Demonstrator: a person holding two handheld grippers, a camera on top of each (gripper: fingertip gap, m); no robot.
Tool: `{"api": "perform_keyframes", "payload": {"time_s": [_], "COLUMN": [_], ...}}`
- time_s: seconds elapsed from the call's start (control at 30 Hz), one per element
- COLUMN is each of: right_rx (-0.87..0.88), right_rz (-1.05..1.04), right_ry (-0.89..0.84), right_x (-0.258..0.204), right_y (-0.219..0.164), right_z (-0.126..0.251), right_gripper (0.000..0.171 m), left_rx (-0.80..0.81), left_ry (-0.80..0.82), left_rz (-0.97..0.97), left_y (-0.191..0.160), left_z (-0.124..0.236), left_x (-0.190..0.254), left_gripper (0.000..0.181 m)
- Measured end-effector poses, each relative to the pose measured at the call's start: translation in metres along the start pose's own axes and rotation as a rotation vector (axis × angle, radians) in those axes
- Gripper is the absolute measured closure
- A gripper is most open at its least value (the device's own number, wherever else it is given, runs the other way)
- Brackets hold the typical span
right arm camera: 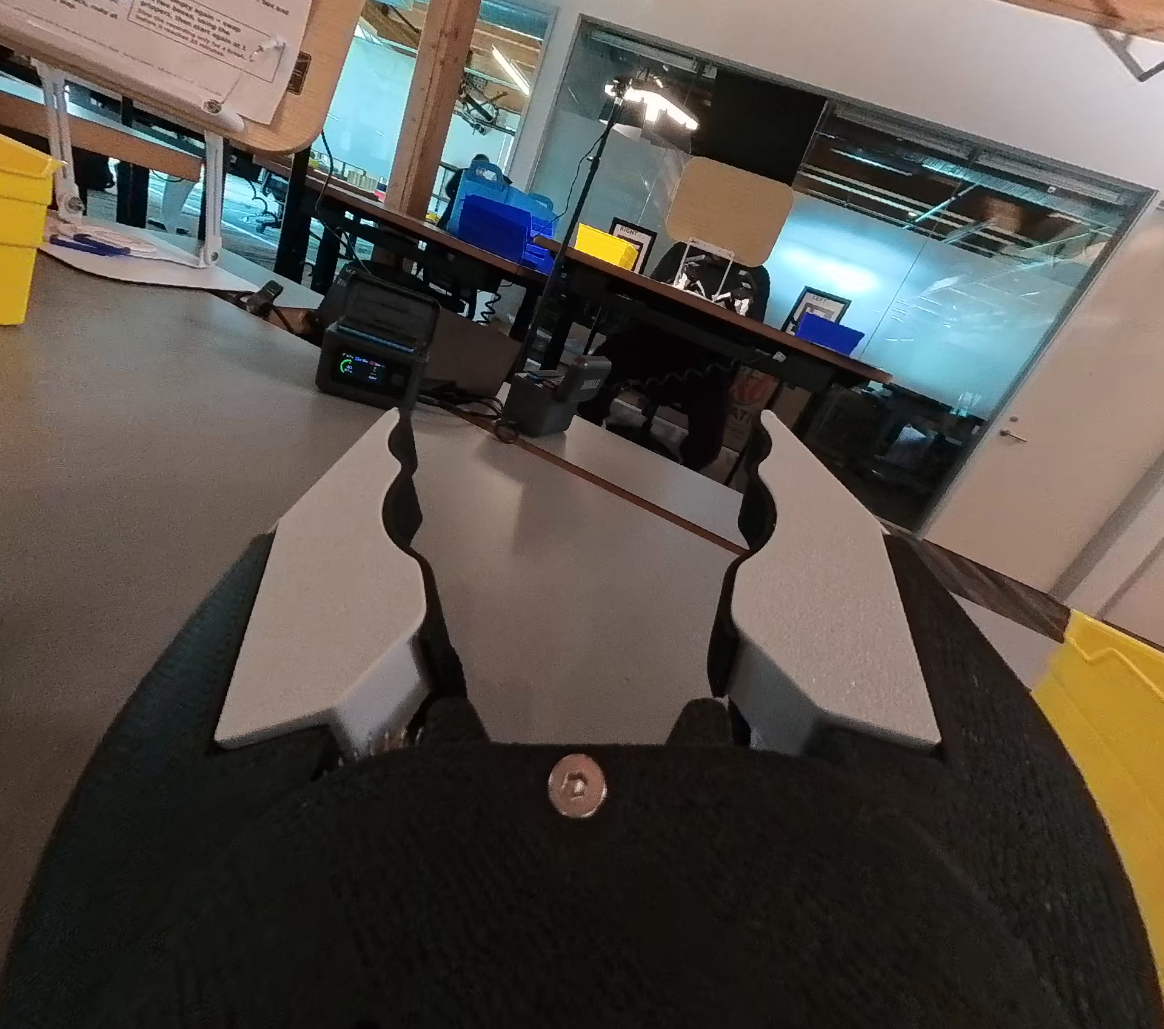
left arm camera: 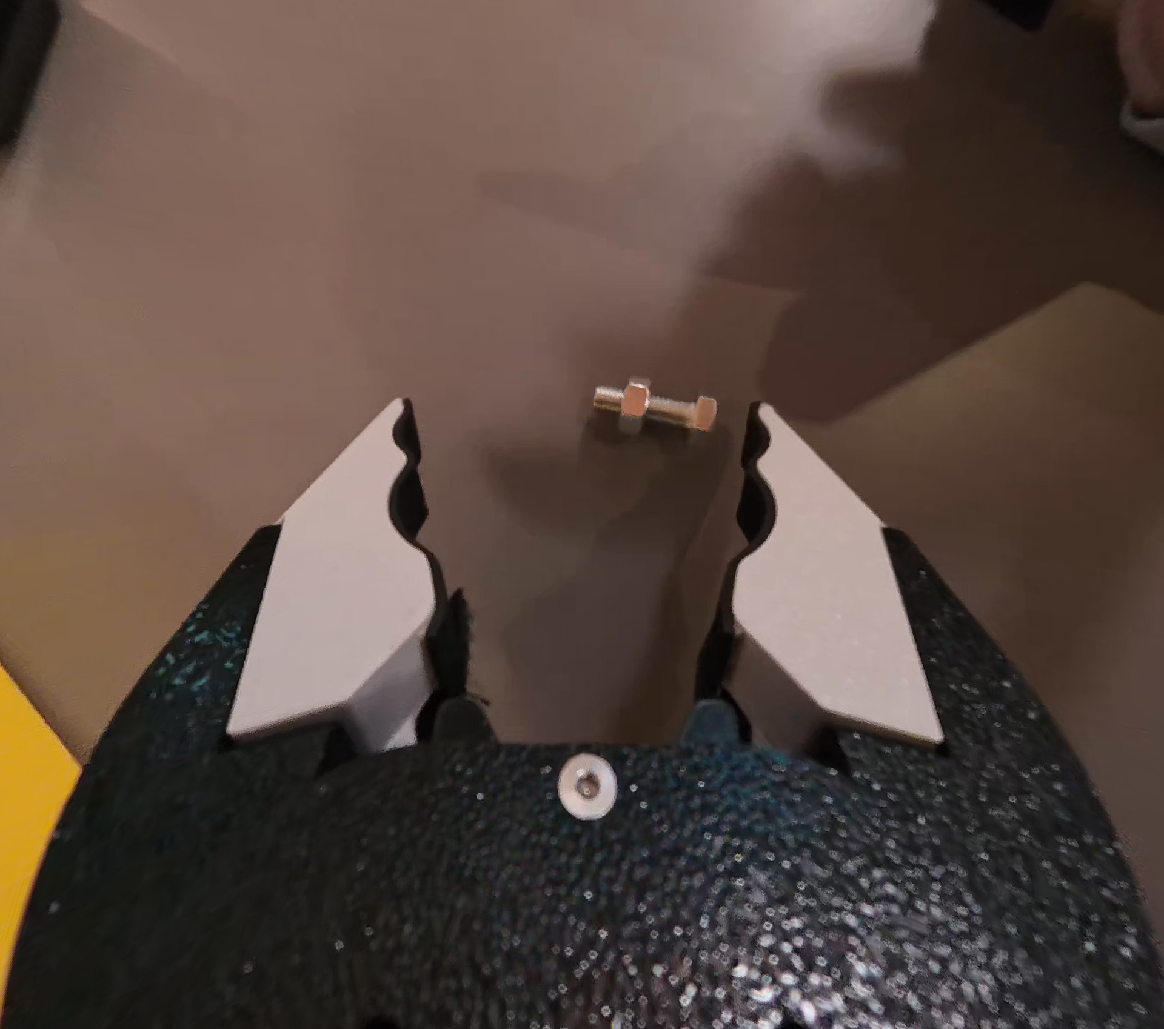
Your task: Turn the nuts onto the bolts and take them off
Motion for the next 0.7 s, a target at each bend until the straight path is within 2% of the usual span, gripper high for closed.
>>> {"api": "perform_keyframes", "payload": {"time_s": [0.1, 0.27, 0.5, 0.6, 0.7], "right_rx": [0.003, 0.004, 0.001, 0.001, 0.001], "right_rz": [-0.004, -0.008, -0.001, 0.003, 0.003], "right_ry": [0.001, 0.001, 0.006, 0.008, 0.009], "right_x": [0.0, 0.0, -0.001, -0.001, -0.001], "right_y": [0.0, 0.0, -0.001, -0.001, -0.001], "right_z": [0.0, 0.001, 0.0, 0.0, 0.0], "right_gripper": [0.067, 0.067, 0.068, 0.068, 0.068], "left_rx": [0.06, 0.032, -0.007, 0.007, 0.067], "left_ry": [0.033, 0.054, 0.116, 0.159, 0.088], "left_rz": [0.002, -0.007, 0.043, 0.094, 0.135], "left_y": [0.0, -0.005, -0.019, -0.025, -0.025], "left_z": [-0.004, -0.01, 0.007, 0.016, 0.015], "left_x": [0.0, 0.004, -0.01, -0.017, -0.019], "left_gripper": [0.082, 0.088, 0.096, 0.107, 0.106]}}
Point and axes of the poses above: each gripper's, where its closed fingertips meet, z back along the fingers, y out of its top, x = y × z across the jaws, the point moved 10 cm from there along z, back along the fingers, and after that the axes turned 6 degrees about -y, right-handed, at the moved point
